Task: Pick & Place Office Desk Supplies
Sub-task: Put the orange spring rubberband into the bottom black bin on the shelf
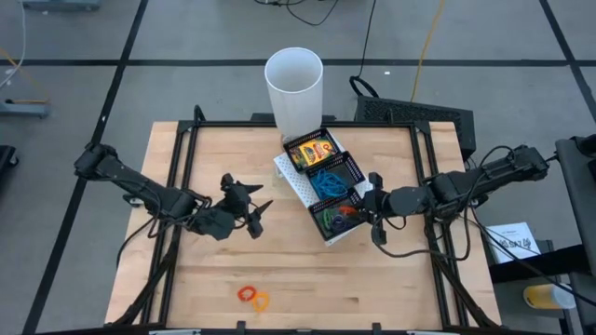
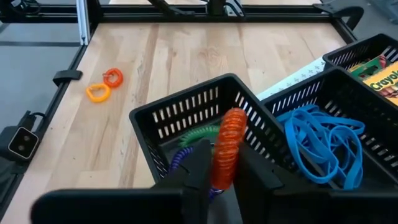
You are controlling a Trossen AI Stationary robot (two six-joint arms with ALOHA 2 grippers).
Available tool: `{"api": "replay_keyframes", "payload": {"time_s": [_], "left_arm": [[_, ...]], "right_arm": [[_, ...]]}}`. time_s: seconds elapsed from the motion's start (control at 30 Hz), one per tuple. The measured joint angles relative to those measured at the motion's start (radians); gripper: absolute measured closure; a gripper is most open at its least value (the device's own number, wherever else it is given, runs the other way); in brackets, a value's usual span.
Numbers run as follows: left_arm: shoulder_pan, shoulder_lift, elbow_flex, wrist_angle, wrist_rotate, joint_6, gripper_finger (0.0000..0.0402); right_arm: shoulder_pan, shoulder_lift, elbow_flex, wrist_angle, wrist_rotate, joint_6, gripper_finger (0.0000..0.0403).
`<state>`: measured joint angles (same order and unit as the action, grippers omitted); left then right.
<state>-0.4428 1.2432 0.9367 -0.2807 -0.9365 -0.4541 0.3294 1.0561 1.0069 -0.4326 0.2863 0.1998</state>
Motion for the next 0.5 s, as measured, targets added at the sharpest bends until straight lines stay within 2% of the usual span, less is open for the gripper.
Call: {"api": "replay_keyframes", "payload": {"time_s": [0.37,0.5], "left_arm": [[0.028,0.001,0.000,0.000,0.112,0.000,0.0156],[0.026,0.001,0.000,0.001,0.240,0.055,0.0156]], "right_arm": [[0.000,0.000,0.000,0.017,0.000,-0.002,0.0255],[0.000,-0.001,0.000,0.017,0.000,-0.005,0.0228]]}}
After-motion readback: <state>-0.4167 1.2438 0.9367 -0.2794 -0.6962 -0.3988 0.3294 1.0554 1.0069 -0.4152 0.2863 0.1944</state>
